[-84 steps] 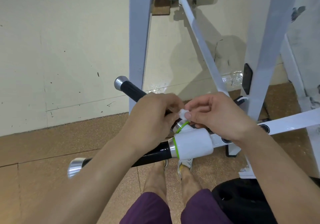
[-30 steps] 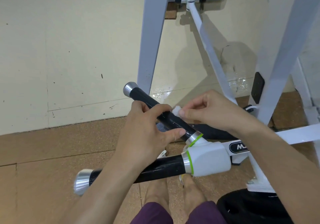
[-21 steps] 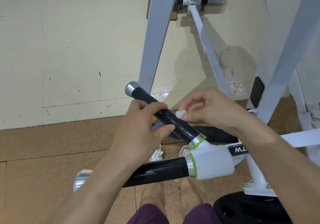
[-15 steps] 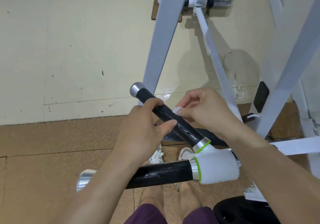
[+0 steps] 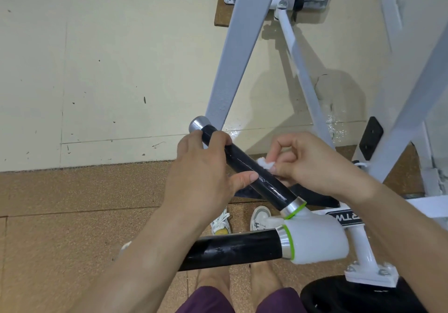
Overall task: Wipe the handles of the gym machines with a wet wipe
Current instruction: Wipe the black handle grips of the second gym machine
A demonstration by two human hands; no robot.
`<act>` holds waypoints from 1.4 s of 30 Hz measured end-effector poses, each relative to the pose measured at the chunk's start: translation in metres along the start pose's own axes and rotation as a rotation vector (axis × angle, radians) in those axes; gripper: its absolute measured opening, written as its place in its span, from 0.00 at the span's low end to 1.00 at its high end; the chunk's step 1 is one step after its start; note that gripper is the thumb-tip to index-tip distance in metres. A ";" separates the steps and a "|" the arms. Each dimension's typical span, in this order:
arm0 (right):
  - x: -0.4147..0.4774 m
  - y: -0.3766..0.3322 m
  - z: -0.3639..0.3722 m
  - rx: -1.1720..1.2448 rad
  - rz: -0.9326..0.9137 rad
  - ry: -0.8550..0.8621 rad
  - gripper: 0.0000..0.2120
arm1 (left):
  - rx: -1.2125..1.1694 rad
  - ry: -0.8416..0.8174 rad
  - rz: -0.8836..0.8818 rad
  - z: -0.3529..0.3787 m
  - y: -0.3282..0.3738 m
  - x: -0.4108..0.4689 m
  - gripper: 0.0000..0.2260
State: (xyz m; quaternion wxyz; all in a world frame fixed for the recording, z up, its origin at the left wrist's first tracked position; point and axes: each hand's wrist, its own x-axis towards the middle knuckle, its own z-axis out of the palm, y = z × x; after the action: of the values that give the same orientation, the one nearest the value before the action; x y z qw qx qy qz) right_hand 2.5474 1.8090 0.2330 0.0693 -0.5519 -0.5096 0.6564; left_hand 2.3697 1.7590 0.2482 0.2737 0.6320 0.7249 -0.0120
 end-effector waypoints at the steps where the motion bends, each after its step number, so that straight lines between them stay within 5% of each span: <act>1: 0.001 -0.001 0.002 -0.027 -0.003 0.014 0.08 | 0.011 0.016 0.027 -0.001 -0.001 0.001 0.31; 5: 0.025 -0.005 0.025 -0.167 -0.082 0.210 0.09 | -0.016 0.010 0.115 -0.001 -0.006 0.007 0.30; 8: 0.023 -0.004 0.014 -0.161 -0.067 0.129 0.10 | -0.051 -0.043 0.172 -0.003 -0.009 0.016 0.26; 10: 0.019 -0.004 0.005 -0.134 -0.060 0.062 0.12 | -0.120 -0.074 0.146 -0.009 -0.016 0.027 0.22; 14: 0.032 -0.012 0.023 -0.176 -0.076 0.216 0.12 | -0.251 0.001 0.027 -0.012 -0.039 0.047 0.18; 19: 0.026 -0.027 0.006 0.079 0.073 -0.084 0.02 | -0.360 0.041 0.000 -0.006 -0.049 0.052 0.20; 27: 0.061 -0.029 0.031 0.071 0.066 0.169 0.06 | -0.468 -0.035 -0.056 -0.007 -0.057 0.054 0.23; 42: 0.107 -0.042 0.053 0.060 0.207 0.192 0.03 | -0.511 -0.075 -0.046 -0.009 -0.072 0.058 0.25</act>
State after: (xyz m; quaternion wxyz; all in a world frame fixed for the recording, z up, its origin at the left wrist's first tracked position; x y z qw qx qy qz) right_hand 2.4445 1.8670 0.1872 0.0660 -0.6594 -0.4211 0.6193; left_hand 2.2966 1.8001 0.2081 0.4509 0.5249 0.7079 0.1419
